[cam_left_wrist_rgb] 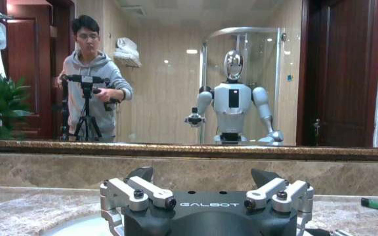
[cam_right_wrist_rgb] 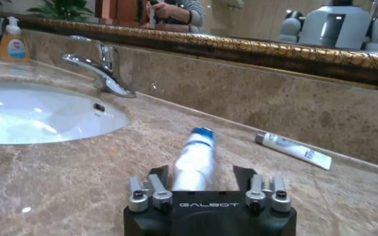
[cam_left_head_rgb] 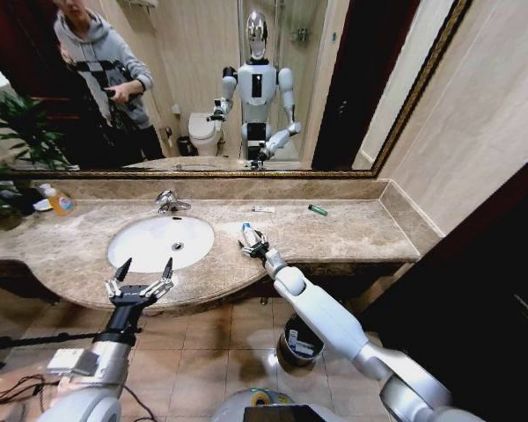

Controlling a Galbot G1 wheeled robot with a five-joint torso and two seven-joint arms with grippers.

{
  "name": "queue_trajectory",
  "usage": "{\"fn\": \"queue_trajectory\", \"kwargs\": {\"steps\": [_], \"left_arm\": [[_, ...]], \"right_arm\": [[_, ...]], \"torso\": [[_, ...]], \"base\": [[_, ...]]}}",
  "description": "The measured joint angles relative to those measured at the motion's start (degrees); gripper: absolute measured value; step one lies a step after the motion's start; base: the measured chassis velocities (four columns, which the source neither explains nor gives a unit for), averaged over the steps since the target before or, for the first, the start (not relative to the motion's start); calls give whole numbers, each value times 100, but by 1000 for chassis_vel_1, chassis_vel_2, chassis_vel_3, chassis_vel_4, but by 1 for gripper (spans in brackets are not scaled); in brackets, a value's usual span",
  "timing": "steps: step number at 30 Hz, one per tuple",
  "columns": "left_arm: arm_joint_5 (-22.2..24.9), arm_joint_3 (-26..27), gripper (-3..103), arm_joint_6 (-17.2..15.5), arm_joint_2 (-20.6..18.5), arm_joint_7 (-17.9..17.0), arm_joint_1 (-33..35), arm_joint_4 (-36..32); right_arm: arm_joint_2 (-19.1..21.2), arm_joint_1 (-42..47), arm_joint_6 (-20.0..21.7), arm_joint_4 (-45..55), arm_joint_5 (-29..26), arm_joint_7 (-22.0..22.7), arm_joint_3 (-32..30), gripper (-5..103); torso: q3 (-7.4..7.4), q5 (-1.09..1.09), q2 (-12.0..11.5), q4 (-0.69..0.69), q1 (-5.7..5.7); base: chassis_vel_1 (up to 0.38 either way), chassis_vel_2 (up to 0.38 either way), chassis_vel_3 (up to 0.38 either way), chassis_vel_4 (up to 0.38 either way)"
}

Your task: Pick up the trash from the sink and place it in the trash bin.

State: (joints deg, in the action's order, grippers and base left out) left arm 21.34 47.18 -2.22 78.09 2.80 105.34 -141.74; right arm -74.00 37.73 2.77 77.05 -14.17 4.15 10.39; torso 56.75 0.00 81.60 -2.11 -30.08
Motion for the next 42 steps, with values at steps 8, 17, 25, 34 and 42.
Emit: {"fn": "queue_trajectory", "kwargs": {"steps": [8,17,25,34,42], "left_arm": [[0,0,100,0,0,0,0,0],[0,0,100,0,0,0,0,0],[0,0,100,0,0,0,0,0],[0,0,100,0,0,0,0,0],[0,0,100,0,0,2,0,0]], "right_arm": [[202,138,32,339,-95,2,-49,36],[370,335,60,689,-151,5,-217,25],[639,809,155,1434,-320,29,-613,25],[1062,1750,177,2277,-408,-74,-1420,25],[1321,3047,-73,3215,-472,-112,-2575,25]], "torso": [[0,0,0,0,0],[0,0,0,0,0],[0,1,0,0,0],[-1,0,0,0,0],[-1,1,0,-1,1]], "base": [[0,0,0,0],[0,0,0,0],[0,0,0,0],[0,0,0,0],[0,0,0,0]]}}
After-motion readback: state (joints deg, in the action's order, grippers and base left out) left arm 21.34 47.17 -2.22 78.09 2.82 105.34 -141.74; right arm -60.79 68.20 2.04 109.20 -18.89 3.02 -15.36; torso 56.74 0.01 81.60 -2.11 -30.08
